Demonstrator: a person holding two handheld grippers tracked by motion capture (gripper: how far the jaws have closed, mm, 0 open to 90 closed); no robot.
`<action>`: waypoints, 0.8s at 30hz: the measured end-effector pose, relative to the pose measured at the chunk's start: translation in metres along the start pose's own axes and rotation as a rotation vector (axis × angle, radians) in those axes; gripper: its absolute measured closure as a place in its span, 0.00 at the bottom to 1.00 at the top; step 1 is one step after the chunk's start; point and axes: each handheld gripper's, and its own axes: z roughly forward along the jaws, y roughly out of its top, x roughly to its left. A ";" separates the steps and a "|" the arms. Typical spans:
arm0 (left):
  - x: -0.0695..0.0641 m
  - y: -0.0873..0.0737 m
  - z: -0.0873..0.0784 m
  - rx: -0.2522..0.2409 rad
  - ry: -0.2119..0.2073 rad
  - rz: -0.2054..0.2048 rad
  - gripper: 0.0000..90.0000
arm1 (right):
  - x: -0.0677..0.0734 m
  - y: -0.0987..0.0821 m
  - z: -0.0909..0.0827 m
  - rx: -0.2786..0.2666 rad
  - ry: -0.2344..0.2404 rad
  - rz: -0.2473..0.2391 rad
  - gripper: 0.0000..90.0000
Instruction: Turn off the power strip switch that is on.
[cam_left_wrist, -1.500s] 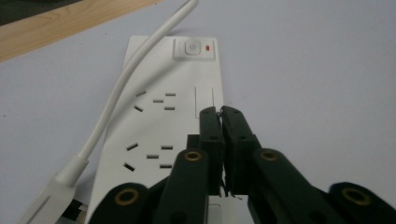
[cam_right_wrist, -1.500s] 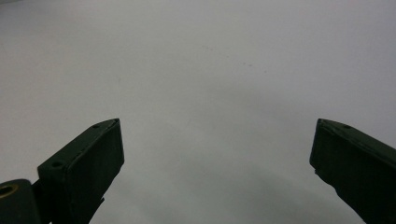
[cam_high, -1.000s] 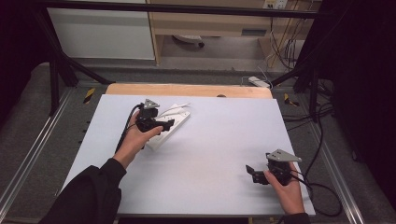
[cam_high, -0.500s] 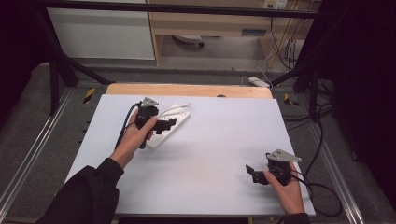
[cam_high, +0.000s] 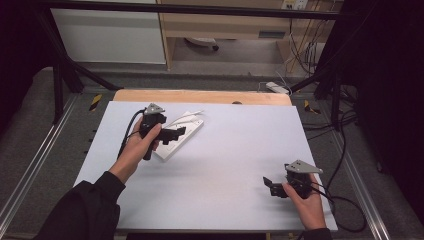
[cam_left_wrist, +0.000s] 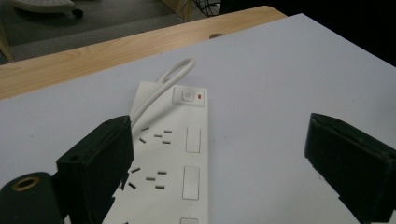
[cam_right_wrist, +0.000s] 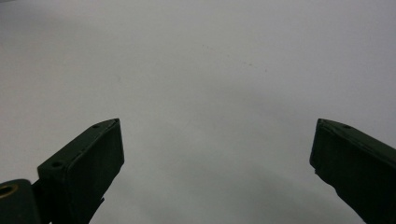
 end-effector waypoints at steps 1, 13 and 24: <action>0.000 0.000 -0.002 -0.001 -0.001 0.003 0.09 | 0.000 0.000 0.000 0.000 0.000 0.000 0.04; -0.001 -0.001 -0.027 -0.014 0.000 0.016 0.09 | 0.000 0.000 0.000 0.000 -0.001 -0.002 0.04; 0.002 -0.009 -0.055 -0.028 0.008 0.019 0.09 | 0.000 0.000 0.000 0.000 -0.002 -0.002 0.04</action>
